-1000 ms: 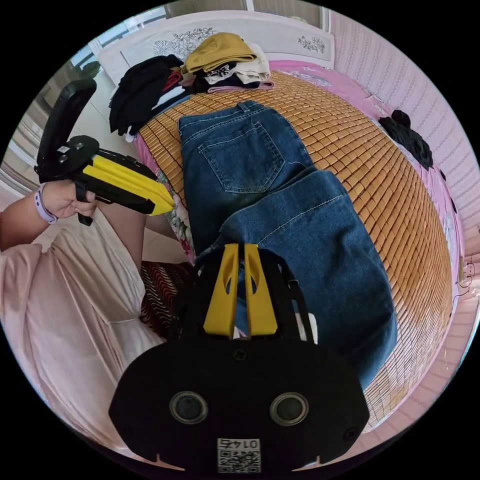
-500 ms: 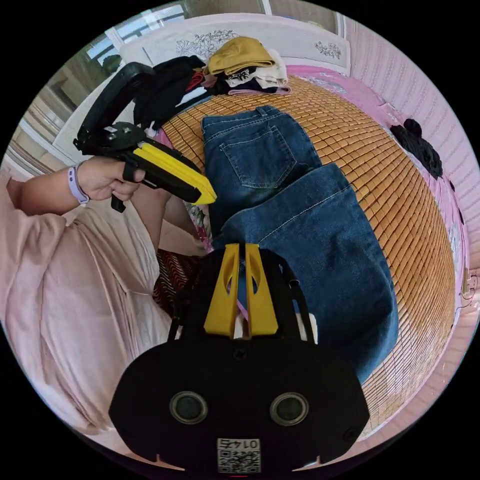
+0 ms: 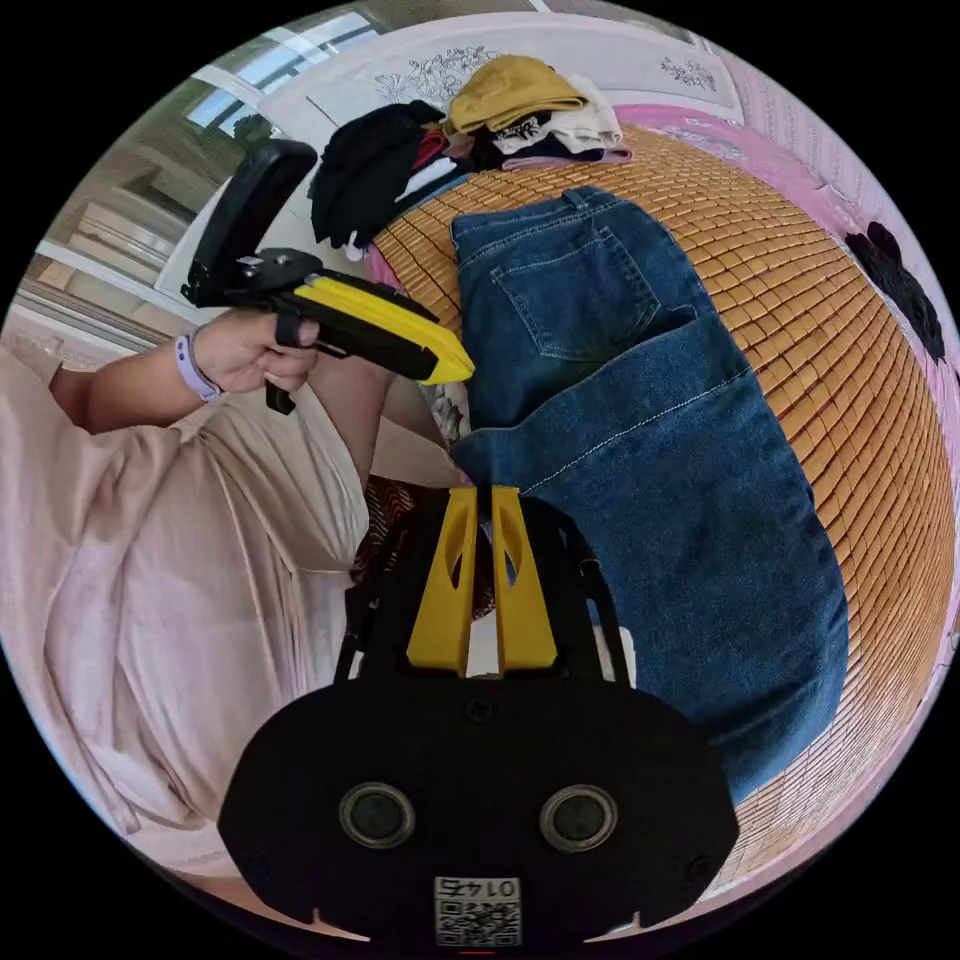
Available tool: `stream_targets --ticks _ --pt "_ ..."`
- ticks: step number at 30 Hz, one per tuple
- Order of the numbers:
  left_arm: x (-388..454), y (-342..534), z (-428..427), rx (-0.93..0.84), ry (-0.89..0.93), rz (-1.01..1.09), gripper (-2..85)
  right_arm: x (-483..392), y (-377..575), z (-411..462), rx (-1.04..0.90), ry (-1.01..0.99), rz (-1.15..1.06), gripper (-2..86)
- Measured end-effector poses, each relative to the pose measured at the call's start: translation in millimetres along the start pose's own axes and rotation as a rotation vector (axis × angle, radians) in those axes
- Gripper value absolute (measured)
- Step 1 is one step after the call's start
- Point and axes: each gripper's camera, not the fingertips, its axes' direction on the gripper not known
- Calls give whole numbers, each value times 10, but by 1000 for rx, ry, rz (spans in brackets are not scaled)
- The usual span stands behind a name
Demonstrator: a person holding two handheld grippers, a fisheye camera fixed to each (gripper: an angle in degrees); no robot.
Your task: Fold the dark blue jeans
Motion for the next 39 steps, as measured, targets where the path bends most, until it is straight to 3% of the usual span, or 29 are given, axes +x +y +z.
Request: stream_targets --ticks 6,10,14,18,22,31,35,39 --pt "133 -93 161 -43 -20 45 27 141 -130 -516 168 -21 24 68" --pt "229 -221 228 -48 -46 73 52 554 -486 -696 254 232 63 111" --pt "322 -336 287 -46 -111 99 70 960 -944 -394 128 360 75 134" --pt "432 -397 394 -36 -190 150 99 1061 -1027 -166 -30 310 15 85" --pt "513 -462 479 -27 -223 173 125 903 -678 -432 64 311 -92 39" --pt "853 -582 452 60 -222 300 152 240 470 -1494 335 256 -276 25" --pt "1072 -629 477 -1 -133 404 128 117 852 -1786 433 242 -279 26" --pt "1341 -512 168 33 -128 504 38 149 1001 -2025 506 232 -236 26"
